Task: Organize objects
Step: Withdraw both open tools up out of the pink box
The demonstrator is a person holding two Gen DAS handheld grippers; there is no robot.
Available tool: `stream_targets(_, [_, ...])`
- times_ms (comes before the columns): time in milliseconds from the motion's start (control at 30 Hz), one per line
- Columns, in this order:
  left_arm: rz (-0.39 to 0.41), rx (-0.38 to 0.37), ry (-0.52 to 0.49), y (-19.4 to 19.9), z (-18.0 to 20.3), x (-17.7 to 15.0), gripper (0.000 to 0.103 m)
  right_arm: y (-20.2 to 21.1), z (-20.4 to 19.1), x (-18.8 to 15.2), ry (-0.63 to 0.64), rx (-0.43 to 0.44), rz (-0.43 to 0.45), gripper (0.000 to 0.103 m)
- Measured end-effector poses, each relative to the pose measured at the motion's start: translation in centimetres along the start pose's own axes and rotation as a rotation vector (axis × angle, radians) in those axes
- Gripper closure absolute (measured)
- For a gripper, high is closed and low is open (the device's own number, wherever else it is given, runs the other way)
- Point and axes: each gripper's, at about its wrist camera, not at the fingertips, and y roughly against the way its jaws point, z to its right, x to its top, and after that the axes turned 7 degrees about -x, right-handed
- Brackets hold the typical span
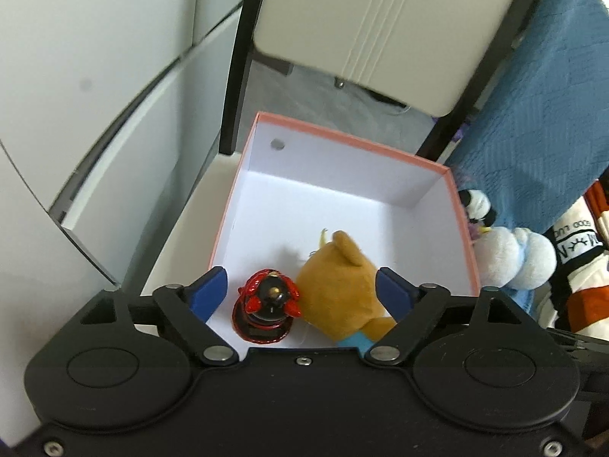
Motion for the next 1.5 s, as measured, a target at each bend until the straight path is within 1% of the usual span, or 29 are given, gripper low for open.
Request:
stream_targets(100, [0.025, 0.008, -0.019, 1.9, 1.2, -0.5, 0.013, 2.2, 0.4, -0.3, -0.005, 0.011, 0.038, 0.013])
stream_targets(167, [0.044, 0.006, -0.035, 3.3, 2.2, -1.0, 0.007, 3.7, 0.7, -0.5, -0.003, 0.015, 0.065, 0.013])
stream_targets(333, [0.088, -0.013, -0.065, 6.1, 4.7, -2.7, 0.001, 7.0, 1.9, -1.3, 0.009, 0.013, 0.125, 0.013])
stream_targets(500, [0.121, -0.025, -0.101, 8.1, 7.4, -4.1, 0.001, 10.0, 3.4, -2.4, 0.015, 0.008, 0.184, 0.013])
stream_targets(700, [0.148, -0.059, -0.124, 9.8, 10.6, -6.1, 0.001, 12.9, 5.7, -4.1, -0.006, -0.005, 0.234, 0.013])
stream_targets(867, [0.16, -0.075, -0.152, 10.5, 13.3, -8.0, 0.001, 15.3, 7.8, -5.7, -0.021, -0.02, 0.276, 0.013])
stream_targets(1067, [0.153, -0.093, -0.195, 10.8, 16.4, -10.5, 0.001, 17.4, 10.5, -7.7, -0.042, -0.04, 0.315, 0.013])
stream_targets(1333, [0.141, -0.11, -0.215, 10.7, 19.7, -14.0, 0.001, 18.3, 14.7, -10.5, -0.07, -0.072, 0.314, 0.013])
stream_targets(1500, [0.121, -0.118, -0.222, 9.7, 21.2, -16.0, 0.001, 18.5, 16.9, -11.8, -0.077, -0.086, 0.301, 0.013])
